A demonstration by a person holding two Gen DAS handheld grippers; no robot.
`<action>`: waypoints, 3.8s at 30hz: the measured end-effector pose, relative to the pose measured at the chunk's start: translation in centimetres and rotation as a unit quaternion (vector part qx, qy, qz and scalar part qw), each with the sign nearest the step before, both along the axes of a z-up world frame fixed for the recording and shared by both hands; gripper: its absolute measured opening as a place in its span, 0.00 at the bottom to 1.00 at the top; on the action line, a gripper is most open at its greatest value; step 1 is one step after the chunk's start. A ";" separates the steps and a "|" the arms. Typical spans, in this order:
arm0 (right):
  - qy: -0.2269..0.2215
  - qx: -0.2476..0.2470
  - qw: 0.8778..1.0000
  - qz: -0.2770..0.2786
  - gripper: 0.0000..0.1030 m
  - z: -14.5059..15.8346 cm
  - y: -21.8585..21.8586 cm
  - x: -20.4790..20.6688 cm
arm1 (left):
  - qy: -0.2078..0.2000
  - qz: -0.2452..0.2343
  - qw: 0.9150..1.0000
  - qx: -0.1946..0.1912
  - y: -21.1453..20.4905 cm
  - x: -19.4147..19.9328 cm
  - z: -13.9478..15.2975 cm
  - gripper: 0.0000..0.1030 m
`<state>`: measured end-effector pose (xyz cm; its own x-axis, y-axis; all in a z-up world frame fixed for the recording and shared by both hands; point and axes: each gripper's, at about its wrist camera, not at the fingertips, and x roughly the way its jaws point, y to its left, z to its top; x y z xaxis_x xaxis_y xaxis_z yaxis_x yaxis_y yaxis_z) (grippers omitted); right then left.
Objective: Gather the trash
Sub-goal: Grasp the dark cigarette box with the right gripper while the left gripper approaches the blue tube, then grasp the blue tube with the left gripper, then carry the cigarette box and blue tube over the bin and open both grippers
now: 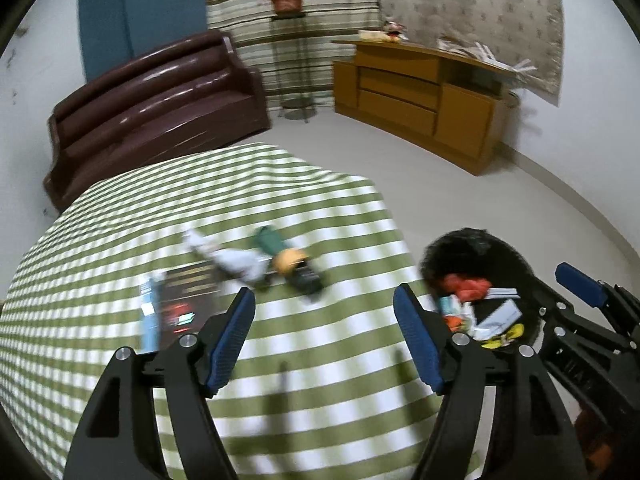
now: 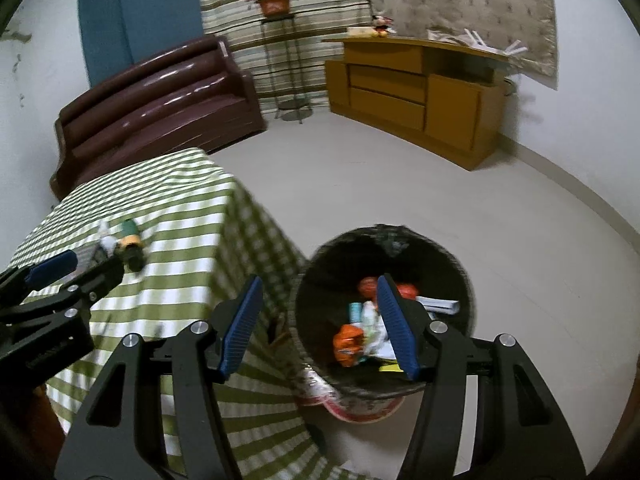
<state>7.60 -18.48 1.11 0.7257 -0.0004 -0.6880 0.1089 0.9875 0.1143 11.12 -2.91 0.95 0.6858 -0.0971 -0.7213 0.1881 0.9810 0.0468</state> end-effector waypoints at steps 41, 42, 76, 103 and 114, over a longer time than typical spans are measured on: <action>0.060 -0.046 0.988 0.137 0.70 -1.0 24.3 6.2 | 0.030 0.198 0.979 -0.026 24.3 -2.2 -2.6 0.70; 0.064 -0.048 0.987 0.140 0.67 -1.1 24.5 6.3 | 0.031 0.197 0.979 -0.028 24.2 -2.2 -2.6 0.70; 0.023 -0.026 0.996 0.079 0.53 0.5 12.5 1.9 | 0.071 0.112 0.991 -0.032 14.7 2.7 -4.0 0.61; 0.009 -0.018 0.999 0.033 0.53 0.6 6.8 0.7 | 0.047 0.070 0.996 -0.022 11.4 0.9 -2.9 0.19; 0.000 -0.032 0.999 -0.028 0.53 1.0 0.9 -0.1 | 0.021 -0.014 0.999 -0.043 3.6 0.1 -0.8 0.19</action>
<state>7.48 -17.62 2.07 0.7233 -0.0850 -0.6853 0.1644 0.9850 0.0514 11.24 0.71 0.13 0.6517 -0.1788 -0.7371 0.2149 0.9755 -0.0466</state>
